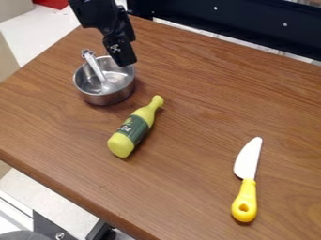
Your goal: Move the yellow bottle on the middle top of the table
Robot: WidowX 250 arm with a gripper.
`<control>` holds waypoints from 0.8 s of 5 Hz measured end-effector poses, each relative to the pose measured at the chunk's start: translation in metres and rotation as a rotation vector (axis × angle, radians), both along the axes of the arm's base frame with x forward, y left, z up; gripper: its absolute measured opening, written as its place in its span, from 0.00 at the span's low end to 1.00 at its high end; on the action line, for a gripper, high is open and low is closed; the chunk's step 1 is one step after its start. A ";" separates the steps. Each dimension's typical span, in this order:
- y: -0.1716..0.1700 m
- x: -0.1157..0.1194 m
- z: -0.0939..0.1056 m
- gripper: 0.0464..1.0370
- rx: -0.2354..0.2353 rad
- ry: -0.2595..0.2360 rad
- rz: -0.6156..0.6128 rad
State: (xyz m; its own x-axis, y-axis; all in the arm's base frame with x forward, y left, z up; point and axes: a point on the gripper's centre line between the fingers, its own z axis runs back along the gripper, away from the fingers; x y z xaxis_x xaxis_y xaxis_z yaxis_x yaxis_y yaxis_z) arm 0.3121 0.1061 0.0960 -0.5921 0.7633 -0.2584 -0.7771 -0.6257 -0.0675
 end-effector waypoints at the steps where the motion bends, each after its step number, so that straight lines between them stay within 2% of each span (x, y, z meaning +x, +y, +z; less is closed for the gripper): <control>1: -0.001 -0.002 -0.009 0.96 -0.013 0.027 -0.001; 2: -0.001 -0.005 -0.007 0.96 0.001 0.048 -0.075; 3: -0.002 -0.001 0.004 0.96 0.014 0.043 -0.185; 4: -0.006 0.003 0.012 0.96 0.051 0.038 -0.403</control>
State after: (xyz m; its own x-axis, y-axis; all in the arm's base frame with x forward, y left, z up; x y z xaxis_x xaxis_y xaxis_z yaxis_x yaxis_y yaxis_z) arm 0.3152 0.0999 0.1085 -0.2515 0.9474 -0.1981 -0.9619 -0.2673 -0.0574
